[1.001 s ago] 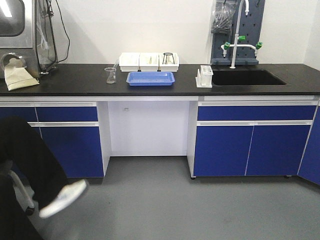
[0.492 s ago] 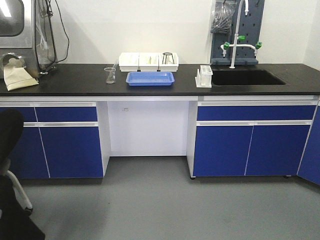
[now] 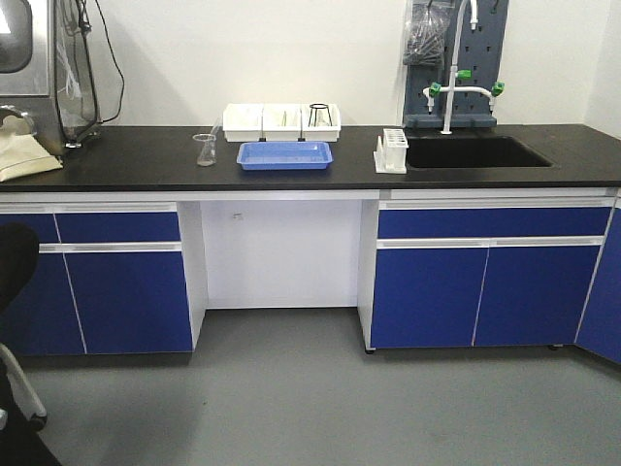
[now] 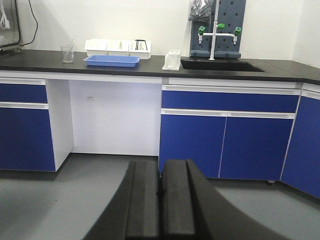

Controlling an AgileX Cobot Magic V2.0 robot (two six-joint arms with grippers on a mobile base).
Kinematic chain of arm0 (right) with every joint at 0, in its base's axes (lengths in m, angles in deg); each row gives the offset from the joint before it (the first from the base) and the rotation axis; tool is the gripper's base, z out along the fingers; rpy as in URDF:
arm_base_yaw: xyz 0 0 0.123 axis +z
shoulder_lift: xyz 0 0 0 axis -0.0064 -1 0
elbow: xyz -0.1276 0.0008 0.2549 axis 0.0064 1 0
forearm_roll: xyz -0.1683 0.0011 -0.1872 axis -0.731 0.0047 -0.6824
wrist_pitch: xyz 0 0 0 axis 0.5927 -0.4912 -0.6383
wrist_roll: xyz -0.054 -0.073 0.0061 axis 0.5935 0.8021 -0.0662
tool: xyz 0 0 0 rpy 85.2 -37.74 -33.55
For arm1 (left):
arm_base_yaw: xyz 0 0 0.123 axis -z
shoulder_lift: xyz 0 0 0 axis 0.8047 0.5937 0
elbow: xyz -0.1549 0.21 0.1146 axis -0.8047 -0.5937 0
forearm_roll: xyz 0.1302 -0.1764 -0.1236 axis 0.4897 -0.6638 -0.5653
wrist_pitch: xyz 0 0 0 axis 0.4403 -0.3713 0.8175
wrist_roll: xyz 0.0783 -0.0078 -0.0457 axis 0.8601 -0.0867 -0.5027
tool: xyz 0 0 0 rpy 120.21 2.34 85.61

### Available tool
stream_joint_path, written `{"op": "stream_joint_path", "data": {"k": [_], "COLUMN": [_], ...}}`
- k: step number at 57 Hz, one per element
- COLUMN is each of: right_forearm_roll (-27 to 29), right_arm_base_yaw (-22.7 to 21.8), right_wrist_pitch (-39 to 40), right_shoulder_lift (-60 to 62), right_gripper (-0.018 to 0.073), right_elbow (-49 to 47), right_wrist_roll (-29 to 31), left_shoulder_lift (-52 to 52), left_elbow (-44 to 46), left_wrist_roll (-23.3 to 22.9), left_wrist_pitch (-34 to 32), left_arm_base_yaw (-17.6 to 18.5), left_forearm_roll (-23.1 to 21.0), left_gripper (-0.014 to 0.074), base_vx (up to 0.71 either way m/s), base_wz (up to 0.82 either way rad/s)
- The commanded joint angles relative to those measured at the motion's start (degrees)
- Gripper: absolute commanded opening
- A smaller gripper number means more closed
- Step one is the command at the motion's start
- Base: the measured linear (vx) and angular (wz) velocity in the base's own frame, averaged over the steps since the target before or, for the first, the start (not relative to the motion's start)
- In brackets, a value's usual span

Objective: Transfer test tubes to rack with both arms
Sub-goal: 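Drive the base up to the bench with the beaker and tray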

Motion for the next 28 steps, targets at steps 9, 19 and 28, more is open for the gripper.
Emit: {"op": "stream_joint_path", "data": {"k": [9, 19, 28], "right_forearm_roll": [-0.52, -0.52, -0.52], "right_arm_base_yaw": [-0.15, -0.15, -0.15], "right_wrist_pitch": [5.01, 5.01, 5.01], "right_shoulder_lift": [0.61, 0.61, 0.61], "right_gripper": [-0.0008, -0.0008, -0.0008], "right_elbow": [0.79, 0.79, 0.79], "right_wrist_roll": [0.44, 0.44, 0.44], "left_shoulder_lift": [-0.16, -0.16, -0.16], "left_elbow": [1.47, 1.47, 1.47], "left_wrist_roll": [0.05, 0.05, 0.05], "left_wrist_pitch": [-4.59, -4.59, -4.59], "left_arm_base_yaw": [0.0, 0.0, 0.0], "left_forearm_roll": [-0.39, -0.39, -0.39], "left_gripper": [-0.0004, -0.0004, -0.0004], "base_vx": [0.14, 0.16, 0.16], "base_wz": [0.04, 0.1, 0.05]}}
